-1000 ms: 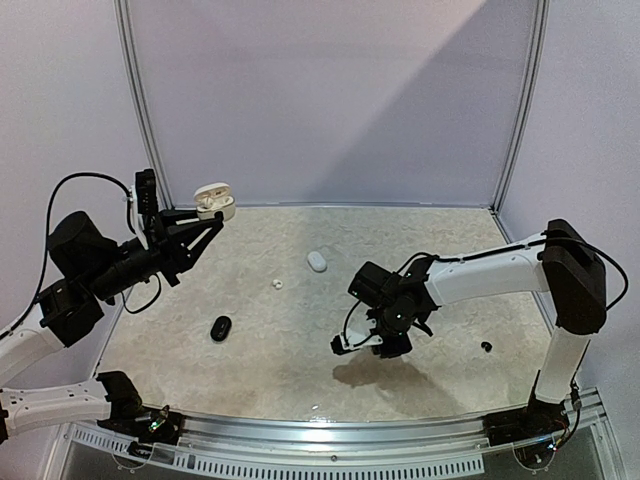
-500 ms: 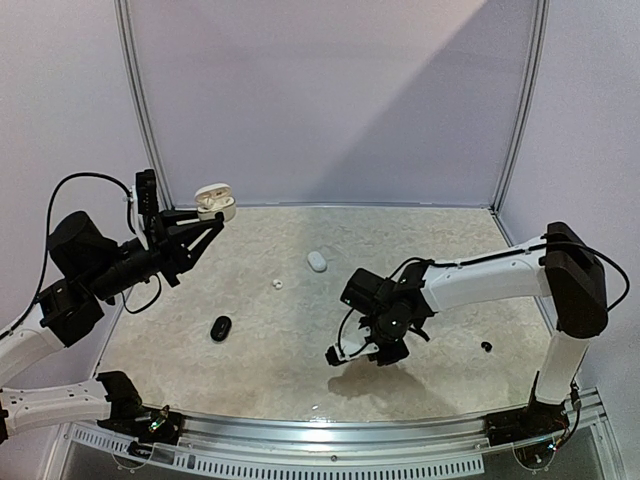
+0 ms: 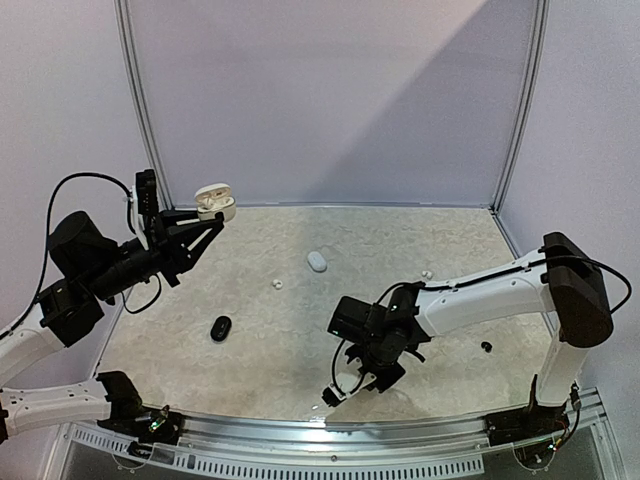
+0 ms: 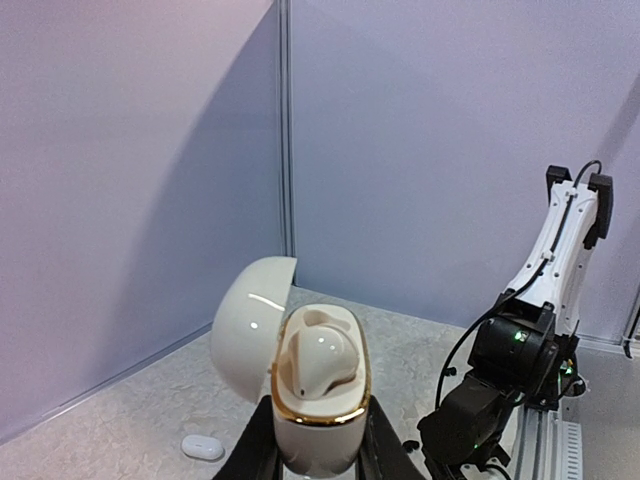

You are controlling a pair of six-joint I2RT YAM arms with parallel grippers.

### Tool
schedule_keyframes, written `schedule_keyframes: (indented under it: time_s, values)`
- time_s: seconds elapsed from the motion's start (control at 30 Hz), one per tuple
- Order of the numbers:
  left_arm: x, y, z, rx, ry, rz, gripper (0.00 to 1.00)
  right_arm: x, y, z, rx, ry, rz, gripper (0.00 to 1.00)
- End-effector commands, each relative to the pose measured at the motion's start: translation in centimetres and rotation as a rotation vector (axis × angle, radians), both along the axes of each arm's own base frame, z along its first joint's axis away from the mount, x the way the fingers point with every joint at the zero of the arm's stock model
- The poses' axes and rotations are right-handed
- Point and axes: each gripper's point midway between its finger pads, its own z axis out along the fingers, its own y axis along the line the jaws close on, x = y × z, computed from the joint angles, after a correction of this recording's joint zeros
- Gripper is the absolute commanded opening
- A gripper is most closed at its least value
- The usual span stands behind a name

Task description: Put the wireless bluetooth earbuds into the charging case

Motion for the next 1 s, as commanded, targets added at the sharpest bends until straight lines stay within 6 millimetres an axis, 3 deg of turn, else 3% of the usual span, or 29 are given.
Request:
schedule_keyframes:
  time_s: [0.0, 0.3, 0.6, 0.7, 0.8, 0.9, 0.97]
  values:
    - [0.3, 0.2, -0.3, 0.01, 0.001, 0.01, 0.0, 0.8, 0.3, 0.4, 0.031, -0.038, 0.003, 0.21]
    - [0.3, 0.0, -0.3, 0.006, 0.003, 0.0, 0.0, 3.6, 1.3, 2.4, 0.09, -0.037, -0.123, 0.24]
    - [0.2, 0.1, -0.3, 0.011, -0.001, -0.001, 0.0, 4.8, 2.6, 3.6, 0.121, 0.01, -0.199, 0.25]
    - [0.1, 0.2, -0.2, 0.013, -0.004, 0.002, 0.0, 6.9, 3.7, 5.7, 0.207, 0.033, -0.37, 0.25]
    - [0.0, 0.3, -0.2, 0.012, -0.007, 0.005, 0.0, 9.7, 4.3, 9.1, 0.334, 0.06, -0.667, 0.31]
    - [0.1, 0.3, -0.3, 0.007, -0.005, 0.007, 0.0, 10.7, 4.3, 11.7, 0.406, 0.117, -0.942, 0.39]
    - [0.1, 0.3, -0.2, 0.003, -0.01, 0.009, 0.0, 10.5, 3.8, 11.5, 0.4, 0.183, -1.144, 0.42]
